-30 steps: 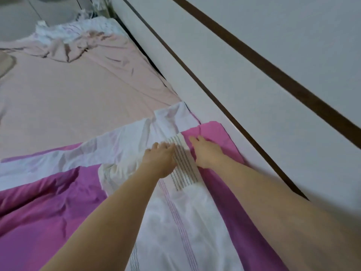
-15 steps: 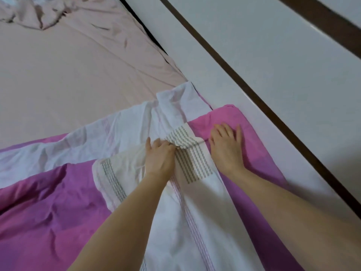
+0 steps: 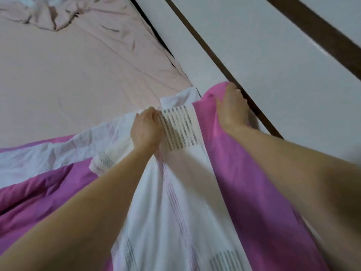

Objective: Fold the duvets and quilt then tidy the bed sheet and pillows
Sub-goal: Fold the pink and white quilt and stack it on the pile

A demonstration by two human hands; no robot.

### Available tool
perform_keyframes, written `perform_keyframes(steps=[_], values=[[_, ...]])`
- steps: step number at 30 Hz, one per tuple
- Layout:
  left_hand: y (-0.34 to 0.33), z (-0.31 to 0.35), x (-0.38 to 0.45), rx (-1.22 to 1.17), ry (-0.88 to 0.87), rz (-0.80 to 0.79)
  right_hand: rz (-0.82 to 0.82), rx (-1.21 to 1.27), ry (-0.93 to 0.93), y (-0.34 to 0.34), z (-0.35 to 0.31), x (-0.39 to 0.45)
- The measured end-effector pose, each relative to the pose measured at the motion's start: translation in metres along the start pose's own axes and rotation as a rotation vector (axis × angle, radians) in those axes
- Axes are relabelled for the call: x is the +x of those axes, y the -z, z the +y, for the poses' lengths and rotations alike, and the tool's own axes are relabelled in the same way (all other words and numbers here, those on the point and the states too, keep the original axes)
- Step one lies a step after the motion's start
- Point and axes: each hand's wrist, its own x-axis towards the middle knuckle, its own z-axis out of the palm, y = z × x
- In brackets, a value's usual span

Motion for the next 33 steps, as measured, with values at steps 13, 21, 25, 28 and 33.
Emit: perform_keyframes(steps=[13,21,25,28,33], values=[[-0.081,-0.042,0.046,0.471,0.062,-0.584,-0.623,-0.496,0.584,-0.124,-0.007,0.054],[-0.076,-0.073,0.041,0.506,-0.022,-0.683,-0.661,-0.411,0.547,-0.145,0.008,0.023],[-0.039,-0.068,0.051,0.369,-0.047,-0.476,-0.576,-0.361,0.432,-0.141,-0.027,0.023],[0.008,-0.09,0.031,0.457,-0.02,-0.414,-0.374,-0.197,0.603,-0.12,-0.067,-0.017],[0.123,-0.17,-0.013,0.542,0.163,-0.385,-0.538,0.01,0.842,-0.096,-0.165,-0.108]])
